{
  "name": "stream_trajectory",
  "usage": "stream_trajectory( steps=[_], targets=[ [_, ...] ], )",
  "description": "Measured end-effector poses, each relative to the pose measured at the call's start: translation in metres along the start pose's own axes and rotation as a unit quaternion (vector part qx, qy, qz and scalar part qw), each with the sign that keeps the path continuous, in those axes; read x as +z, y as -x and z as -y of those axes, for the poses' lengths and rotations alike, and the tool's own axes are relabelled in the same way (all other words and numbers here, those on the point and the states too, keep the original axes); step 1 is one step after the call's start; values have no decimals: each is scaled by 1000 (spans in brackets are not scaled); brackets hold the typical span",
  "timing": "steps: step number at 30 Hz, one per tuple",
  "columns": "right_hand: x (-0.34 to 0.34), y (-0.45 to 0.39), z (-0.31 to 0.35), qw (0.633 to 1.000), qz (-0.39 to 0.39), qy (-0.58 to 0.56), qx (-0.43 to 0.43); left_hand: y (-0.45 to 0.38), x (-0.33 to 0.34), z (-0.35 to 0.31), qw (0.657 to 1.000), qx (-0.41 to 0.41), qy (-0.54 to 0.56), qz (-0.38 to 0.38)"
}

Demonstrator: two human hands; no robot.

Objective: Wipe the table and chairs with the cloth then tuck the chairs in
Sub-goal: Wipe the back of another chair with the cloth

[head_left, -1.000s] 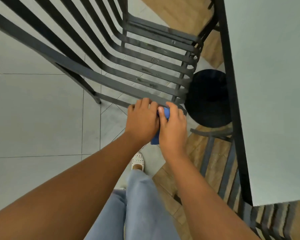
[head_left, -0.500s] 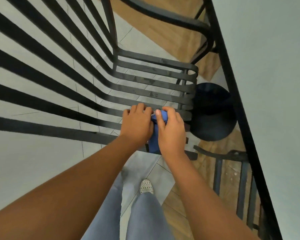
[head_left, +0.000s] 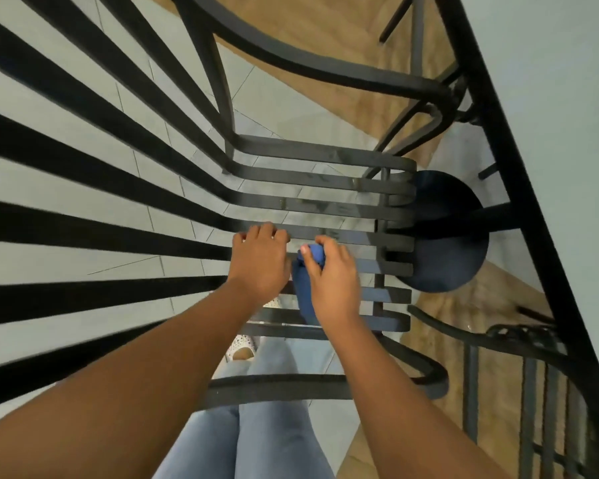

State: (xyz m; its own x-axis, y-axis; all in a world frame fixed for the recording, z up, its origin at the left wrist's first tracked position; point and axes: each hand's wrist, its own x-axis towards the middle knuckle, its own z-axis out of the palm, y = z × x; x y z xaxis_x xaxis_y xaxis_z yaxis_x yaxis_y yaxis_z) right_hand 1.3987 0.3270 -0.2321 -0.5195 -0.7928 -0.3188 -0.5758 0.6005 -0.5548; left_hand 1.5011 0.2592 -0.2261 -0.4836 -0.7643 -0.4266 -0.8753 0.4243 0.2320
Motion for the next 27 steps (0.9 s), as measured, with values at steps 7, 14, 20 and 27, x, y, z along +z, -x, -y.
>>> stream_trajectory(
  steps=[7,14,20,27],
  targets=[
    [32,-59,11,1000,0,10,-16,-58,-1,27,999,-31,-30,21],
    [56,-126,19,998,36,15,-45,-117,12,46,998,-46,-39,15],
    [73,-182,30,995,73,-45,-50,-160,30,64,999,-50,-11,-10],
    [100,-220,20,987,58,148,7,-197,51,84,999,-35,-16,-31]
  ],
)
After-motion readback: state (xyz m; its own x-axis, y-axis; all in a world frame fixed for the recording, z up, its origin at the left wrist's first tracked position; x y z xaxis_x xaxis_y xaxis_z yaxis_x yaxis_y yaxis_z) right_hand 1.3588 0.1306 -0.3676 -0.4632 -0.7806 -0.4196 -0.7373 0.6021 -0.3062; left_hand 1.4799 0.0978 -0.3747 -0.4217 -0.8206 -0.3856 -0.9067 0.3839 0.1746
